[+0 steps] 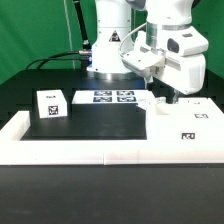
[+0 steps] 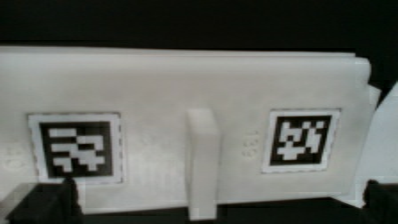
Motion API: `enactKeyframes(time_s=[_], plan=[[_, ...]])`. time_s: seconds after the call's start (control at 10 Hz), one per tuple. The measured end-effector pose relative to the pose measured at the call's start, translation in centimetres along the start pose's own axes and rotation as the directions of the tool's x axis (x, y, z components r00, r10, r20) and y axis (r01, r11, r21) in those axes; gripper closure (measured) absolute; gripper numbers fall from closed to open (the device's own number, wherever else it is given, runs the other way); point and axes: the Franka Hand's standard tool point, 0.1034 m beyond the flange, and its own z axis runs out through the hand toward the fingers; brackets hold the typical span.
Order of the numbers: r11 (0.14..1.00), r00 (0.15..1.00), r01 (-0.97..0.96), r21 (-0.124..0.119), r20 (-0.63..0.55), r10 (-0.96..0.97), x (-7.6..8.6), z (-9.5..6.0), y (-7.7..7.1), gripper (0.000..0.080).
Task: Assemble cabinet
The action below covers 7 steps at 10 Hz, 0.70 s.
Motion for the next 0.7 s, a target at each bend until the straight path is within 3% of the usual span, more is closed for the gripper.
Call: enactKeyframes(time_s=[0.2, 0.5, 0.6, 0.7], plan=[[1.0, 1.0, -0.004, 0.009, -0.006, 0.004, 0.03, 0.49, -0.26, 0.0002], [1.0, 1.0, -0.01, 0.014, -0.01, 0.01, -0.14, 0.76, -0.46, 0.0401], [1.0, 1.0, -0.012, 0.016, -0.012, 0.012, -0.19, 0.87, -0.54, 0.0401], [1.0, 1.0, -0.014, 0.018, -0.014, 0.014, -0.24, 0.97, -0.61, 0.0586]])
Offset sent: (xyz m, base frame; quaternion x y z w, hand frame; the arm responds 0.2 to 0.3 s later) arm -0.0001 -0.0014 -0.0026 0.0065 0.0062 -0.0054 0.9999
